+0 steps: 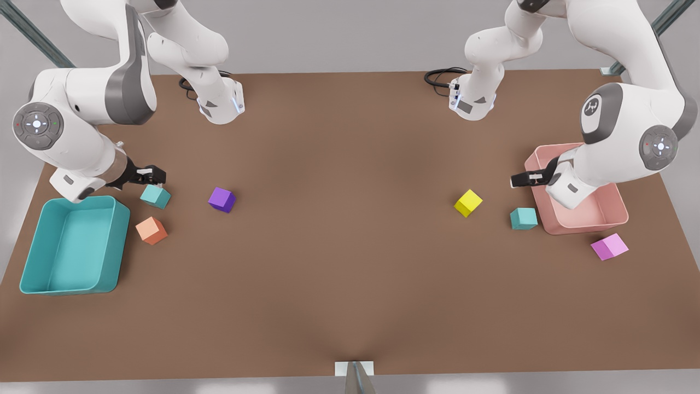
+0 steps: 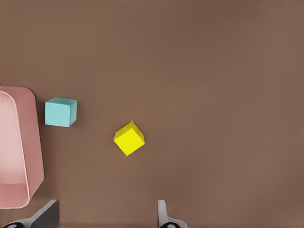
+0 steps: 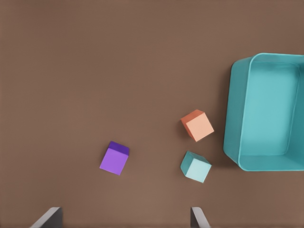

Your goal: Stack the two blue cubes on top of each other

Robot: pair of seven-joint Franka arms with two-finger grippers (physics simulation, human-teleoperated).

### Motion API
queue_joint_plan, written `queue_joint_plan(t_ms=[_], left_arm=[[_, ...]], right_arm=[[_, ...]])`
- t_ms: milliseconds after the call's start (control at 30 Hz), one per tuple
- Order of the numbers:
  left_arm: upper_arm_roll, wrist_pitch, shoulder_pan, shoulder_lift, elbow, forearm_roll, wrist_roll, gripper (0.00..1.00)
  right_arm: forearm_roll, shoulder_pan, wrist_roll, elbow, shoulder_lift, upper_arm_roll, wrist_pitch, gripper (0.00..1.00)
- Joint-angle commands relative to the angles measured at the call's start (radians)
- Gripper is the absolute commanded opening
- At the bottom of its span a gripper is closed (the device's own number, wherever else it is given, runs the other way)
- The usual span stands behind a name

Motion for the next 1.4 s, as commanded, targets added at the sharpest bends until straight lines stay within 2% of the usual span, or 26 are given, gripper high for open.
queue_joint_plan(t_ms=[0, 133, 233, 300, 400, 733, 933, 1133, 1367], left_arm=[[-0.002, 0.0, 0.0, 0.002, 0.0, 0.0, -0.033, 1.0], [-0.002, 0.0, -0.001, 0.01, 0.0, 0.0, -0.033, 1.0], [-0.002, 0.0, -0.001, 0.01, 0.0, 0.002, -0.033, 1.0], [-0.002, -0.001, 0.0, 0.01, 0.0, 0.0, -0.033, 1.0], [0.0, -0.009, 0.002, 0.01, -0.004, 0.0, -0.032, 1.0], [-0.002, -0.015, 0.008, 0.029, -0.004, 0.0, -0.033, 1.0], [0.0, -0.015, 0.008, 0.032, -0.004, 0.0, -0.033, 1.0], [0.0, -0.016, 0.008, 0.033, -0.004, 0.0, -0.036, 1.0], [-0.002, -0.015, 0.008, 0.036, -0.004, 0.0, -0.036, 1.0]], right_arm=[[0.003, 0.0, -0.001, 0.001, 0.0, 0.0, 0.0, 1.0], [-0.06, -0.042, 0.024, 0.047, 0.067, 0.0, -0.078, 1.0], [-0.057, -0.095, 0.352, 0.0, 0.082, -0.013, -0.112, 1.0], [-0.049, -0.094, 0.401, -0.06, 0.05, -0.01, -0.02, 1.0], [-0.047, -0.12, 0.509, -0.295, -0.046, -0.018, 0.123, 1.0], [-0.017, -0.161, 0.605, -0.599, -0.066, -0.049, 0.496, 1.0], [-0.001, -0.267, 0.489, -0.724, -0.073, -0.049, 0.678, 1.0], [0.117, -0.362, 0.19, -0.823, -0.06, -0.052, 0.762, 1.0], [0.12, -0.373, -0.082, -0.893, -0.059, -0.052, 0.876, 0.97]])
